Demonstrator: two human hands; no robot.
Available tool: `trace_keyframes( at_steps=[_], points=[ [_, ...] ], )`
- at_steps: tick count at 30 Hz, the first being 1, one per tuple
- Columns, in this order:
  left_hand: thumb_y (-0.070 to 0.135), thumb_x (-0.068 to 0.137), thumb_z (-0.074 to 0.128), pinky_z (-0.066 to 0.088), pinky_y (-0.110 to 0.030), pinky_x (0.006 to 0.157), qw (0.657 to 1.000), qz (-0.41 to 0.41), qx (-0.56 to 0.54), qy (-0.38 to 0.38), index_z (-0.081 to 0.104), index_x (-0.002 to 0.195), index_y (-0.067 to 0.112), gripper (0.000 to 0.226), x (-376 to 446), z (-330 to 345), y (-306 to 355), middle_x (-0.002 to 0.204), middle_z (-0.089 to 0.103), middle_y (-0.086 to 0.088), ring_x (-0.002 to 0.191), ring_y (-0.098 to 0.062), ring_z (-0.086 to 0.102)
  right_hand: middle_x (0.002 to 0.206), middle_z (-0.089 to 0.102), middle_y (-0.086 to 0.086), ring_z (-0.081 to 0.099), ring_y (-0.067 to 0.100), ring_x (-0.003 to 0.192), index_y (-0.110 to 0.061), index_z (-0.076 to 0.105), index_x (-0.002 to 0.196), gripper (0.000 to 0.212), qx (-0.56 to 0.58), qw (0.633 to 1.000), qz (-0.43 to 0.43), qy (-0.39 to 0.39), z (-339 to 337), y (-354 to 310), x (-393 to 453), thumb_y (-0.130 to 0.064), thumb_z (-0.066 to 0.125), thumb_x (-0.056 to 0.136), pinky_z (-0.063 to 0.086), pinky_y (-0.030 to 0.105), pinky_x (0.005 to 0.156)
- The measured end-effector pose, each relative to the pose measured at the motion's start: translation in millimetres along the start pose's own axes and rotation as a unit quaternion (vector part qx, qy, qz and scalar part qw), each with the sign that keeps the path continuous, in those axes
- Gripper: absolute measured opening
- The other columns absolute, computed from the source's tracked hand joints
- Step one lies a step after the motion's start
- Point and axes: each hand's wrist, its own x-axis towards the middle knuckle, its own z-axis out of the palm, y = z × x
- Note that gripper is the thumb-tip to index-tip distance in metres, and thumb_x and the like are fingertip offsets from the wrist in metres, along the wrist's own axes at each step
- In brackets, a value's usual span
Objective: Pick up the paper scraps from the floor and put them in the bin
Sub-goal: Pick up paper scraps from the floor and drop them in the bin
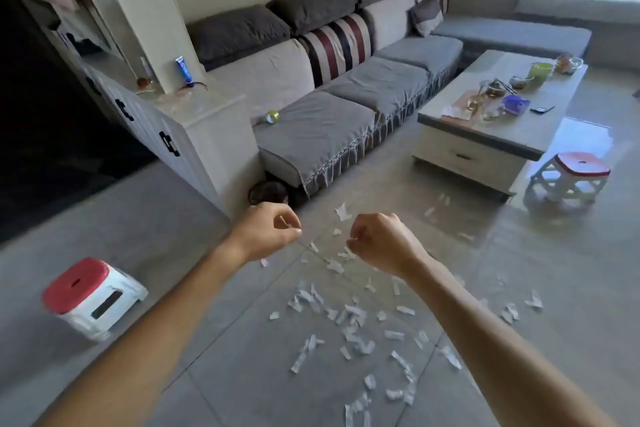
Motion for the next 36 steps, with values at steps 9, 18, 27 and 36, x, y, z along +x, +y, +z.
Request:
trace_keyframes(
  at_steps=[9,18,27,36],
  points=[
    [0.024,0.079,0.069,0.056,-0.029,0.069,0.991,-0.112,-0.079,-0.004,0.07,0.079,0.026,0.002,-36.0,62.0,-73.8,0.08,0.071,0.005,0.074,-0.013,0.067,0.079,0.069,-0.003,0.065,0.018,0.076,-0.024,0.065,0.08,0.007,0.033,0.994,0.037,-0.102,79.5,34.4,-18.4,-0.022,0.059,0.078,0.057,0.032,0.068],
    [0.013,0.081,0.069,0.052,-0.031,0.068,0.973,-0.185,-0.101,-0.089,0.069,0.079,0.018,0.006,-6.7,75.0,-182.8,0.081,0.071,-0.011,0.066,-0.021,0.064,0.072,0.067,0.003,0.059,0.021,0.073,-0.017,0.066,0.076,0.013,0.023,0.975,0.154,-0.159,155.6,39.0,-7.7,-0.014,0.054,0.082,0.049,0.029,0.062],
    [0.014,0.081,0.066,0.051,-0.029,0.076,0.975,-0.153,-0.078,-0.14,0.071,0.084,0.022,0.01,118.9,13.7,-306.7,0.082,0.071,-0.003,0.08,-0.019,0.066,0.078,0.07,0.003,0.065,0.023,0.077,-0.016,0.069,0.078,0.005,0.073,0.958,0.256,-0.106,241.5,-33.8,99.5,-0.014,0.064,0.079,0.051,0.03,0.067],
    [0.015,0.081,0.065,0.046,-0.023,0.072,0.973,-0.157,-0.028,-0.168,0.07,0.082,0.024,0.011,202.0,3.7,-371.1,0.078,0.068,0.004,0.079,-0.013,0.063,0.077,0.067,-0.001,0.064,0.021,0.082,-0.017,0.07,0.083,0.009,0.135,0.94,0.302,-0.085,312.7,-41.1,187.6,-0.015,0.063,0.078,0.05,0.028,0.069]
  ],
)
